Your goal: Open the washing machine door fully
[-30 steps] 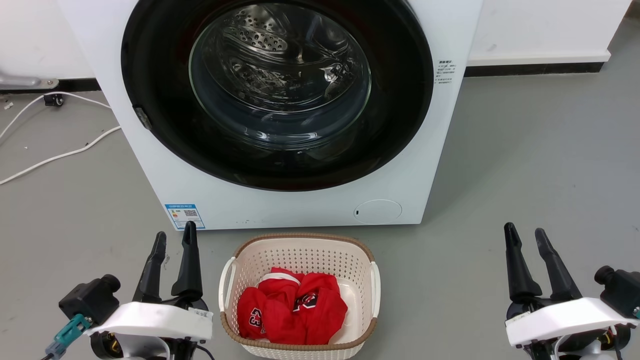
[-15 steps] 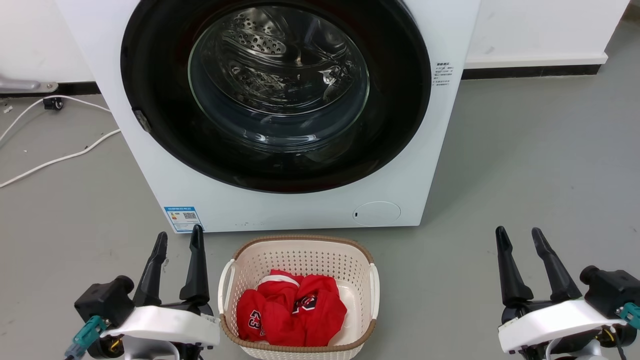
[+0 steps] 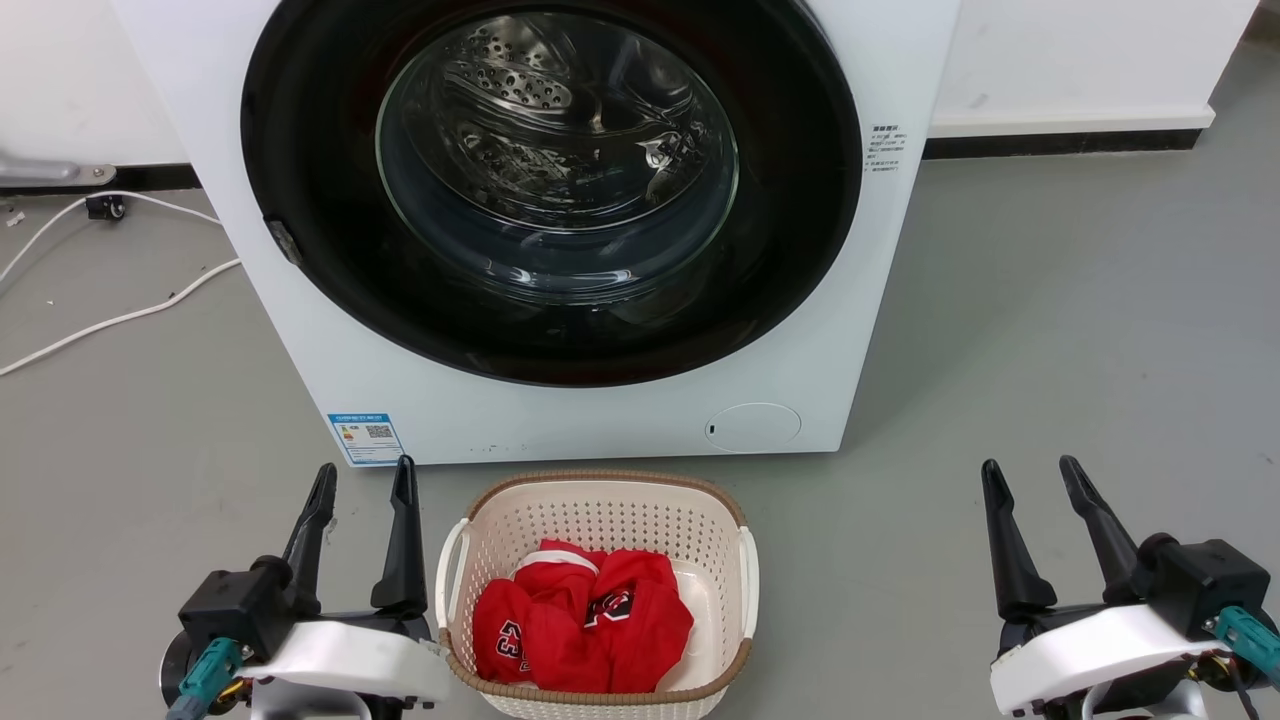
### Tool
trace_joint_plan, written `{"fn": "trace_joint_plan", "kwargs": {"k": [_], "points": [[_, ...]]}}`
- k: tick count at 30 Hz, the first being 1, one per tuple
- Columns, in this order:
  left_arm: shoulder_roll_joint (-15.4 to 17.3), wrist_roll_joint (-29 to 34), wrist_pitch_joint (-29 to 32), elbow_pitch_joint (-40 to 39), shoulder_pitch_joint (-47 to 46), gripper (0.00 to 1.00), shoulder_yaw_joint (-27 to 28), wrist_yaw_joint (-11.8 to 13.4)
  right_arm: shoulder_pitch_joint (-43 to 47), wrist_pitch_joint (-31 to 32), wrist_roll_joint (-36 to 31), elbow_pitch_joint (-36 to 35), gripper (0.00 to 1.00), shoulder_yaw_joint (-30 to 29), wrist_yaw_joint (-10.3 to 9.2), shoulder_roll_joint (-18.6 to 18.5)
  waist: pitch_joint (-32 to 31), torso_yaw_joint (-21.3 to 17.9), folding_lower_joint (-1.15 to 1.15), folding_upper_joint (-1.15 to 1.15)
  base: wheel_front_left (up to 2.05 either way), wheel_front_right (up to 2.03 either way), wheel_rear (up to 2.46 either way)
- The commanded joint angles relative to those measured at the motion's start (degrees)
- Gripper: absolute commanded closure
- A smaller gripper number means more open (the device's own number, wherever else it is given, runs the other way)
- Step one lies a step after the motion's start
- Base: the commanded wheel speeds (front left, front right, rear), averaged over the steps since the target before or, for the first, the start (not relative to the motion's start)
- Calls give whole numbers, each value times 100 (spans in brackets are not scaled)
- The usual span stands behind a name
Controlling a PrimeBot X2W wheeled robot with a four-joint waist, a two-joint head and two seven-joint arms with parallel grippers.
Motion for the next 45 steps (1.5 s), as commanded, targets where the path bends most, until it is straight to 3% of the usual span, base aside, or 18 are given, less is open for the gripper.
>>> {"fn": "trace_joint_plan", "kwargs": {"k": [1,29,45], "points": [[14,128,-56,-35,28,0,-2,22,12,17,-120,-56,0,3,3,11,0,-2,0,0,0,0,0],[11,1306,-345,-67,83,0,-95,123,26,-75,-1004,-12,0,37,3,20,31,-16,0,0,0,0,0],[11,1133,-334,-13,80,0,-89,143,-57,-128,-746,177,0,17,3,20,45,9,0,0,0,0,0]]}}
